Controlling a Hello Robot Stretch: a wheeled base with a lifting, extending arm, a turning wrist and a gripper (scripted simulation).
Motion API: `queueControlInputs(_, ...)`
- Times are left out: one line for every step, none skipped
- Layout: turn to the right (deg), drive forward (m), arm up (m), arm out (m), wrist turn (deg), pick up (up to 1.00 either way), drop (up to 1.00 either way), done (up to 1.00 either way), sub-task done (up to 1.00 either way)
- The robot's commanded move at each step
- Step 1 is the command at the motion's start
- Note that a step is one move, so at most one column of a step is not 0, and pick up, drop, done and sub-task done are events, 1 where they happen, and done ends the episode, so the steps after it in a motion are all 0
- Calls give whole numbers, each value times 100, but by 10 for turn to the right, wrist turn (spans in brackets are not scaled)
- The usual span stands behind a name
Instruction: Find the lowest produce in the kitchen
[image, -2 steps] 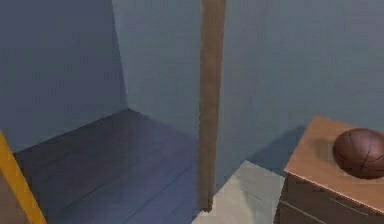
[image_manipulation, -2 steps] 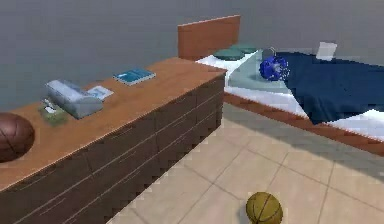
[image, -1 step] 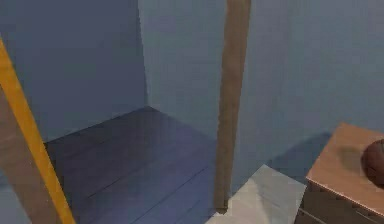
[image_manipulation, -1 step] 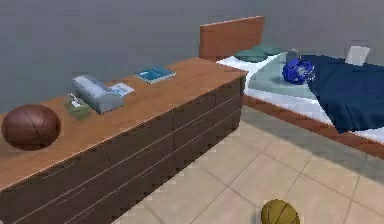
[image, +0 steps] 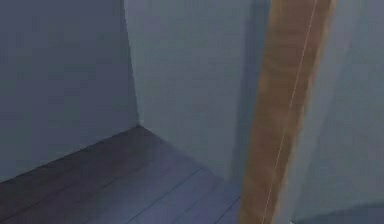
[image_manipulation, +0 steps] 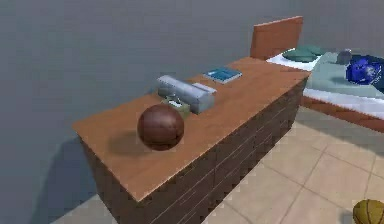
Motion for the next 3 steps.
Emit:
queueControlInputs(-450, 0, 0, 0, 0, 0, 0, 0, 0)
queueControlInputs(0, 100, 0, 0, 0, 0, 0, 0, 0)
queueControlInputs(-30, 0, 0, 0, 0, 0, 0, 0, 0)
